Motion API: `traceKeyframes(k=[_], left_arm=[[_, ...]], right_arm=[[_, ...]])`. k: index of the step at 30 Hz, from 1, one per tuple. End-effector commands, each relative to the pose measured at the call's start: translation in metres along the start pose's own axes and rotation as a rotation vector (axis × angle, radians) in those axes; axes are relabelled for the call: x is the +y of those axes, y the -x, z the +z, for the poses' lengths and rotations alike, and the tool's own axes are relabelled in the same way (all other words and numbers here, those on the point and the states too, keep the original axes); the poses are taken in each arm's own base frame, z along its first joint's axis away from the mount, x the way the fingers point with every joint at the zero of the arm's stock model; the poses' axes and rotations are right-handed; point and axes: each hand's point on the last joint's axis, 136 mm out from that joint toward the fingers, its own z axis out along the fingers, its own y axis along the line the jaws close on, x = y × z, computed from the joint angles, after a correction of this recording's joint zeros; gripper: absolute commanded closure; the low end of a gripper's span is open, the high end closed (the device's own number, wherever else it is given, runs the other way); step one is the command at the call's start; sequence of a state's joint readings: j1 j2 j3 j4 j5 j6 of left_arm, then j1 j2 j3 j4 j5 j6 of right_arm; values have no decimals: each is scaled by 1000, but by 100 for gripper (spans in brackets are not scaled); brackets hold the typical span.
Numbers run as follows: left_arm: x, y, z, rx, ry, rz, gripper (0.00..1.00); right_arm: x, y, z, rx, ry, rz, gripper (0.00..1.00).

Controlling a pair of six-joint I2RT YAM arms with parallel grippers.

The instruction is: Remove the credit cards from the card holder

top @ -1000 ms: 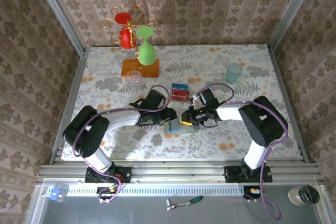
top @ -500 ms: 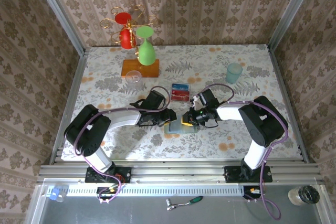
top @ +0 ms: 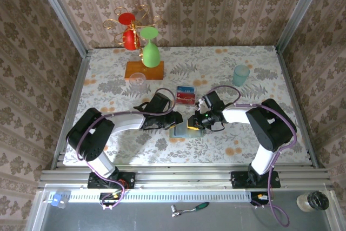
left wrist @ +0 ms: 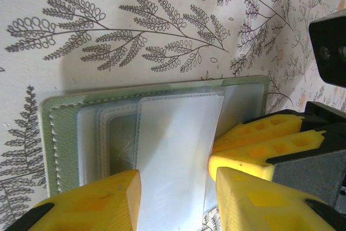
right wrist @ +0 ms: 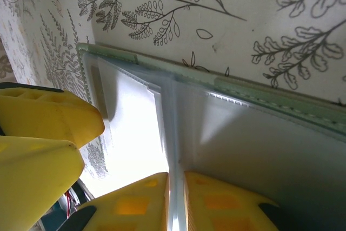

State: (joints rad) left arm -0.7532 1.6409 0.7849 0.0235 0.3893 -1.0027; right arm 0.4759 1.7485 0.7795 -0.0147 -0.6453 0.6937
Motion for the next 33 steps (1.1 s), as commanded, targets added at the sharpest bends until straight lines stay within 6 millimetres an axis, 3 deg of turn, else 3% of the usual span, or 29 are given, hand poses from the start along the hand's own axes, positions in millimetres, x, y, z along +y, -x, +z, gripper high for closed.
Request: traceKeyframes(k=[1, 15, 24, 29, 33], left_arm=[[4, -6, 4, 20, 2, -16, 59], [7, -6, 0, 14, -1, -16, 59], [-10, -5, 6, 28, -79, -3, 65], [-20, -4, 1, 24, -105, 2, 66], [-27, -3, -3, 23, -119, 8, 66]], right_arm=[[-25, -7, 5, 25, -132, 24, 85], [-41, -14, 9, 47, -266, 15, 91], [-38, -14, 9, 49, -257, 13, 91], [-24, -10, 8, 39, -201, 12, 89], [-3, -3, -5, -11, -147, -7, 84]])
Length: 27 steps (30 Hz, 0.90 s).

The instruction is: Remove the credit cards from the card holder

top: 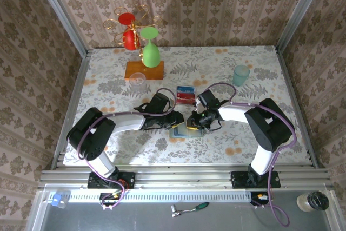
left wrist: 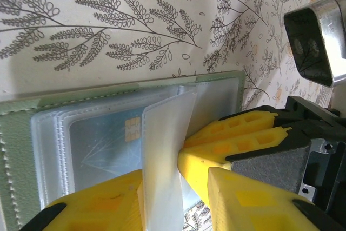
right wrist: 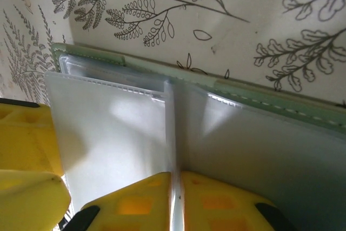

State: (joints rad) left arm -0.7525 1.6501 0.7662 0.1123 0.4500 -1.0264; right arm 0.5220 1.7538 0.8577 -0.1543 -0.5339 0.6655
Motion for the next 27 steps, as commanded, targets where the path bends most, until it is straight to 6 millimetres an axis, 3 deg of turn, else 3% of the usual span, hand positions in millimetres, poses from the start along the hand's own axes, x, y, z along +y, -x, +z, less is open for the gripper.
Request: traceKeyframes(k=[1, 4, 14, 27], left_arm=[[-17, 0, -5, 4, -41, 11, 66], [-25, 0, -5, 10, -50, 20, 65], [-45, -1, 14, 58, -68, 52, 66], [-47, -6, 54, 119, -84, 20, 61]], right_arm=[[0, -1, -12, -29, -26, 16, 84], [4, 5, -27, -64, -33, 10, 82], [-25, 6, -78, -152, -204, 7, 76], [-33, 0, -100, -181, -239, 8, 71]])
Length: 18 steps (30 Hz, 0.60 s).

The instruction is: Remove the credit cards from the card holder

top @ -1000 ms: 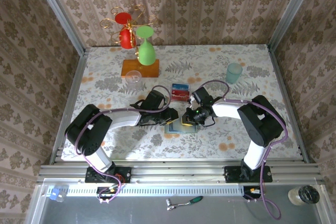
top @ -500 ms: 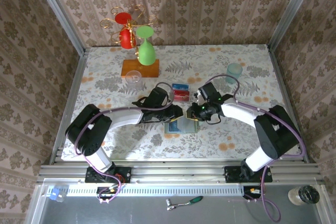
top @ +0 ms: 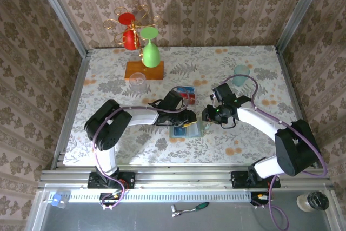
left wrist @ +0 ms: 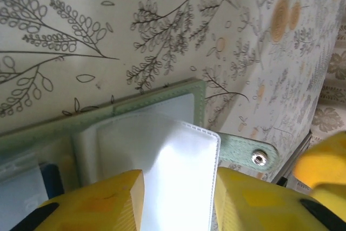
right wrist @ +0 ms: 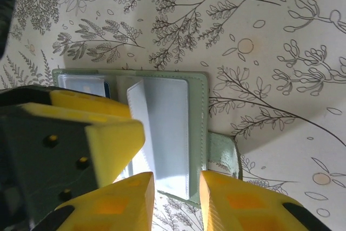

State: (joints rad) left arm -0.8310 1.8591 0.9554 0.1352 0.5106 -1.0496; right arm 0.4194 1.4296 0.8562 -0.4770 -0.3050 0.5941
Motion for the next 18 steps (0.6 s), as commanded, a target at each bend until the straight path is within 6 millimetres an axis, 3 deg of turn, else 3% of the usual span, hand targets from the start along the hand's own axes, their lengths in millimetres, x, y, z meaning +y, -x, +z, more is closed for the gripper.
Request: traceKeyframes(k=[1, 9, 12, 18], left_arm=[[-14, 2, 6, 11, -50, -9, 61], [-14, 0, -3, 26, 5, 33, 59], [-23, 5, -11, 4, -17, 50, 59], [-30, 13, -30, -53, -41, 61, 58]], right_arm=[[-10, -8, -6, 11, -40, -11, 71], [-6, -10, -5, 20, -12, 1, 70], [1, -7, -12, -3, 14, -7, 69], [10, -6, -9, 8, 60, 3, 69]])
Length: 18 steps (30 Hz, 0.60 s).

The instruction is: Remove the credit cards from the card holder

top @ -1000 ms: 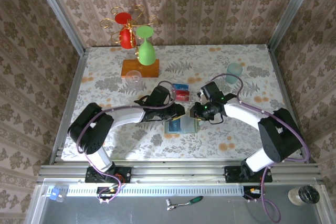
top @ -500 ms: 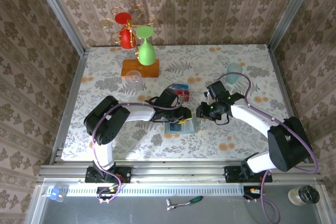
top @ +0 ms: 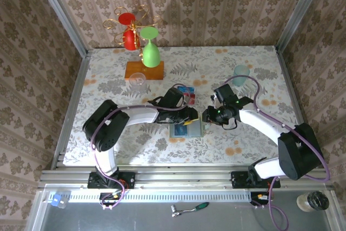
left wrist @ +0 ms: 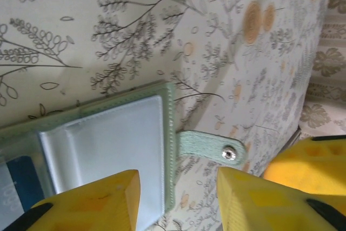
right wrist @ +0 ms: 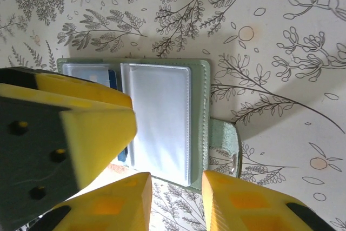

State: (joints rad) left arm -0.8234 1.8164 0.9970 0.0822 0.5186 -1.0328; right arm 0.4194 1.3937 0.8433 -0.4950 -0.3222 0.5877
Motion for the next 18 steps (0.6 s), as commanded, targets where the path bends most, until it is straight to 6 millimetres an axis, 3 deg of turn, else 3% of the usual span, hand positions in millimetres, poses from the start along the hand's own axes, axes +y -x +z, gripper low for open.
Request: traceKeyframes(k=[1, 9, 18], left_arm=[[-8, 8, -20, -50, -15, 35, 58], [12, 14, -52, -128, 1, 14, 59], [39, 10, -72, -171, 25, -27, 60]], right_arm=[[8, -1, 4, 21, 39, 16, 69], [13, -2, 23, 71, 8, -4, 70], [-4, -8, 48, 117, -94, 0, 67]])
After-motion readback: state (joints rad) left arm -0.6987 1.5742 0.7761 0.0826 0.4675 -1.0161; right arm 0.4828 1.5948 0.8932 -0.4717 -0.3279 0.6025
